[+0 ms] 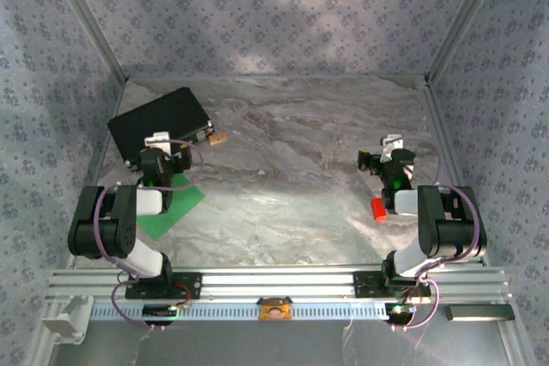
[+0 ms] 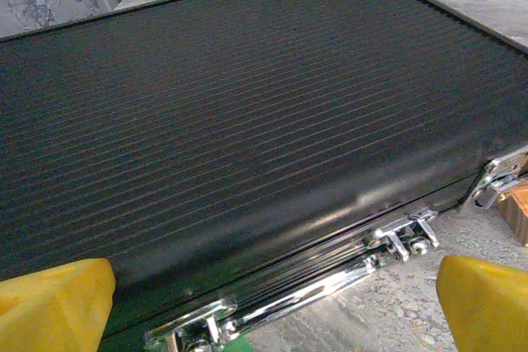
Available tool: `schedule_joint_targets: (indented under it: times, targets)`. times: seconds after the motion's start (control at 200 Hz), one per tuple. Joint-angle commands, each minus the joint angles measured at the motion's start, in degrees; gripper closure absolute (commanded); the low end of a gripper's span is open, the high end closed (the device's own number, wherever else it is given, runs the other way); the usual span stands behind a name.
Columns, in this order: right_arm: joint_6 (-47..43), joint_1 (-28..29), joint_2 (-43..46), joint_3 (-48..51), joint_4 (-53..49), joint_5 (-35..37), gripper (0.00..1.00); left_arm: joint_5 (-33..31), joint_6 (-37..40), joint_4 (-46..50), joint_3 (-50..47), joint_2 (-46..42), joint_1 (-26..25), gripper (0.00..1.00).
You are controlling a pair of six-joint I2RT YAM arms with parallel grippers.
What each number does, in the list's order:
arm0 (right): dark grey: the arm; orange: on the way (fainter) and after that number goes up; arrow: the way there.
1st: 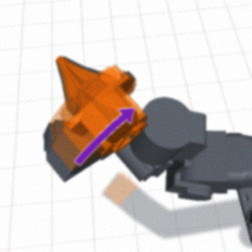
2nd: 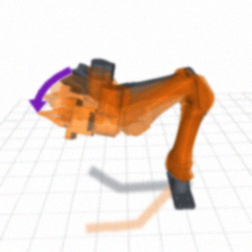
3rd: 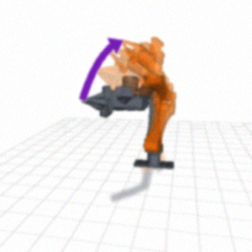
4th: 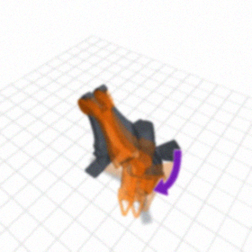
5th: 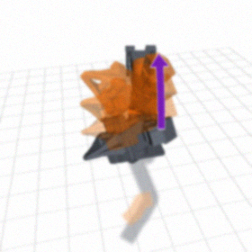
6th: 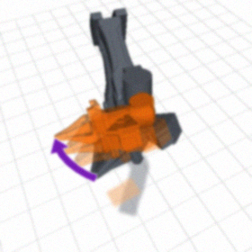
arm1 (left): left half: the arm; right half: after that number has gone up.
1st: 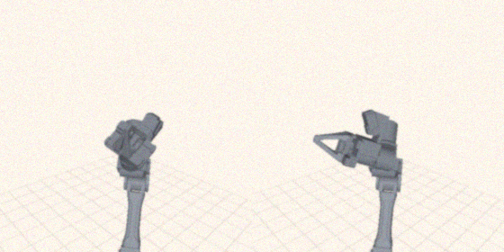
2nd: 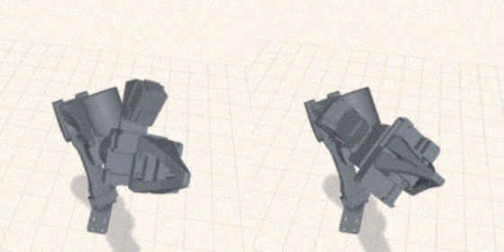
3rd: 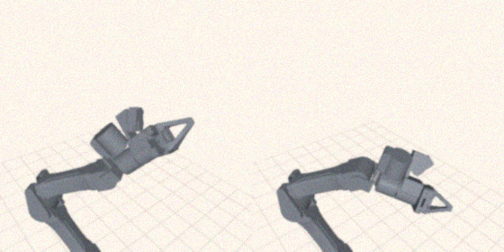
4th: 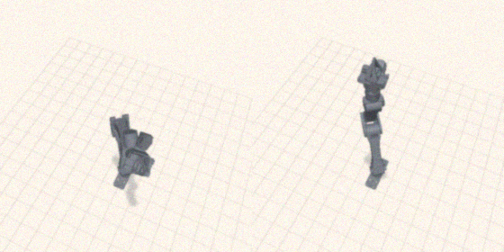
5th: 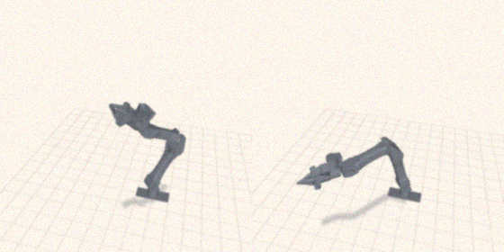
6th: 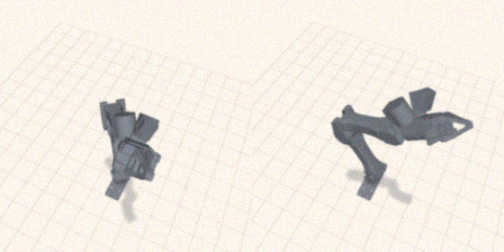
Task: Fold a paper plane with a square sheet of paper (pick it up from the middle)
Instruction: Move the square sheet of paper to the center of the table.
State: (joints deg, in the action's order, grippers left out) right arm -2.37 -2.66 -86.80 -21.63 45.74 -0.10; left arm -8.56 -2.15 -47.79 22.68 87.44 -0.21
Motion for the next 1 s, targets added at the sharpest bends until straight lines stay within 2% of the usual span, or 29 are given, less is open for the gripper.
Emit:
schedule_joint_targets:
  times: [0.0,0.53,0.63,0.745,0.82,0.904,0.994]
  targets:
    - [0.91,-0.27,-0.47,-1.25,-0.12,-0.69,0.01,0.12,-0.53,0.24,0.52,0.43,0.30,0.00]
    - [-1.14,3.00,0.16,0.65,2.89,4.70,0.01,0.73,0.65,-1.01,-0.65,-0.92,-0.45,0.00]
    - [-1.62,2.91,0.95,0.79,2.50,3.46,0.01,-3.41,-1.17,-0.59,-1.66,-3.60,-0.30,0.00]
    - [-1.41,2.96,3.25,0.67,0.74,4.24,0.01,-4.46,-3.06,9.41,0.37,-9.90,0.40,0.00]
    - [-1.41,3.46,5.17,-1.19,-3.88,5.44,0.01,-6.38,-5.01,16.52,1.66,-13.74,0.56,0.00]
    - [0.96,4.06,9.61,-5.33,-15.99,8.49,0.01,-6.65,-7.62,20.83,2.10,-17.95,0.60,0.00]
    - [5.59,4.42,14.27,-8.26,-25.26,8.25,0.01,-12.19,-16.29,34.23,6.11,-23.04,0.62,0.00]
